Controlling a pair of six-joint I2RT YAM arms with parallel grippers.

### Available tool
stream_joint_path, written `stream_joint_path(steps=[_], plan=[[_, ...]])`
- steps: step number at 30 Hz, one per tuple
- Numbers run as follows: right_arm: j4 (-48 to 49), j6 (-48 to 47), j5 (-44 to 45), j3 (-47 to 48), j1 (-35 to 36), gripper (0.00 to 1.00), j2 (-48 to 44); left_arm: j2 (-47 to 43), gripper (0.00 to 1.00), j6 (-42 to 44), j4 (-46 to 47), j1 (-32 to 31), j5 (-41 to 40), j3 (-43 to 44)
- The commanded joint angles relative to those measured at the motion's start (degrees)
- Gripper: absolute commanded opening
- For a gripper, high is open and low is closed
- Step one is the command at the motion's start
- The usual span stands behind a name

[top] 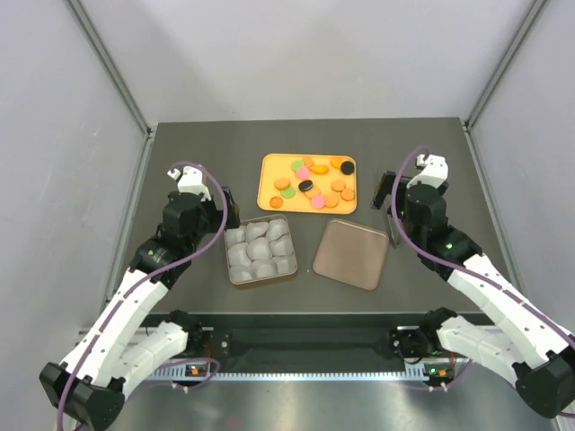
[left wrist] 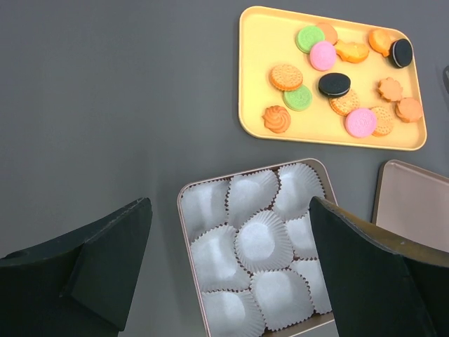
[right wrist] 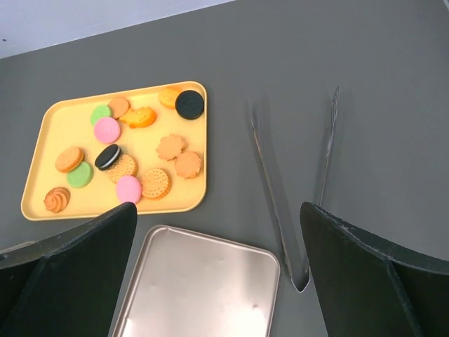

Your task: Pack the cookies

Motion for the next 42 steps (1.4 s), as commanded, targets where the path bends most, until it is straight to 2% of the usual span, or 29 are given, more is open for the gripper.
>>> stream_joint_path(steps=[1,5,9,15,21,35,42], plan=[[0.6,-1.15,-0.9,1.79,0.44,1.0,-1.54,-0.99,0.99,0.48,0.93,0.1,0.9,1.93],[-0.98,-1.41,-0.9,2.58,0.53,1.0,-1.02,-1.08,0.99,0.74,0.76,0.1,2.3,1.93],[-7.72,-0.45,2.78,5.12,0.09,1.0,1.79,-1.52,0.99,0.83,0.58,0.1,3.97,2.02],[-14.43,2.8,0.25,6.1,-7.02,1.0,7.6,0.32,0.99,-0.66,0.85,0.1,8.81,2.02],[-12.76,3.16,-5.9,3.9,-15.11,1.0,13.74,0.41,0.99,-0.58,0.32,0.1,10.74,2.02],[-5.73,-0.79,-16.89,6.27,-20.22,1.0,30.0,-0.29,0.99,-0.23,-0.21,0.1,11.89,1.76],[-3.8,-1.06,-18.13,8.03,-21.79,1.0,36.24,0.06,0.99,-0.14,-0.3,0.1,11.71,1.58]])
